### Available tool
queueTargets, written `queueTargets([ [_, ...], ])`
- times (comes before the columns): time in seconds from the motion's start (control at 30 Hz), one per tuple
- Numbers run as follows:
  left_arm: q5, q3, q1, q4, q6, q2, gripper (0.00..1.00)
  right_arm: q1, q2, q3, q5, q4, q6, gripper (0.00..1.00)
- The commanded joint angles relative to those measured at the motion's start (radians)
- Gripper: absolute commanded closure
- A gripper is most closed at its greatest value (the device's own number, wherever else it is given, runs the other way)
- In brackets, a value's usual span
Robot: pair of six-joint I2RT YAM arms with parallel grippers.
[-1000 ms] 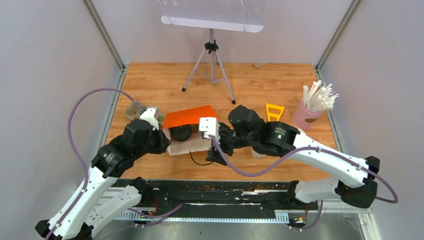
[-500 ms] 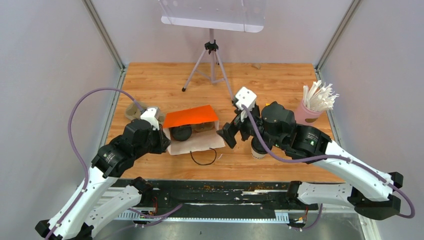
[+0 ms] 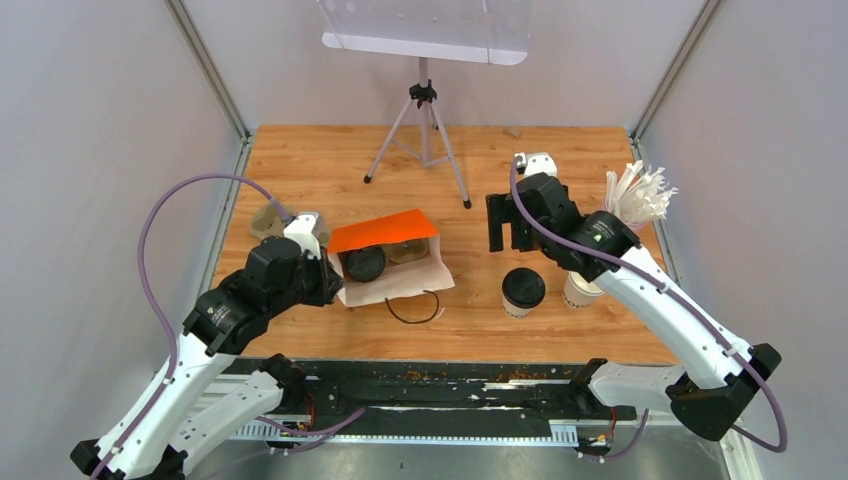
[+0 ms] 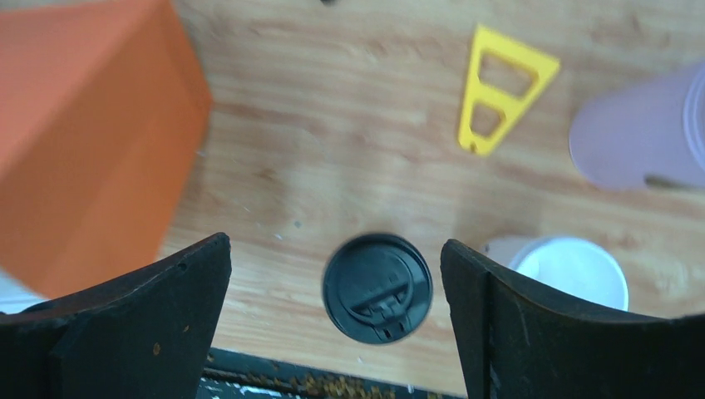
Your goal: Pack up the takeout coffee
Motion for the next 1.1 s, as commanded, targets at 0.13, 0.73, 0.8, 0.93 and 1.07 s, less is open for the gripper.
queueTargets([
  [0.13,0.027,0.021,-0.002,0.058,0.037,-0.017,1.0,-0.119,0.029,-0.184,-0.106,-0.117,0.149,0.06],
  [0.73,0.054,0.02,-0.002,0.069,0.078,0.007,1.0,-0.157,-0.033,-0.364,-0.202,-0.057,0.18,0.1],
  [0.8,0.054,0.019,-0.002,0.068,0.08,0.009,1.0,-0.157,-0.028,-0.369,-0.2,-0.043,0.171,0.11],
  [0.93,0.054,0.018,-0.003,0.065,0.083,0.01,1.0,-0.156,0.003,-0.357,-0.206,-0.019,0.138,0.1],
  [1.07,0.054,0.02,-0.002,0.056,0.086,0.007,1.0,-0.157,0.04,-0.333,-0.2,-0.015,0.108,0.1],
])
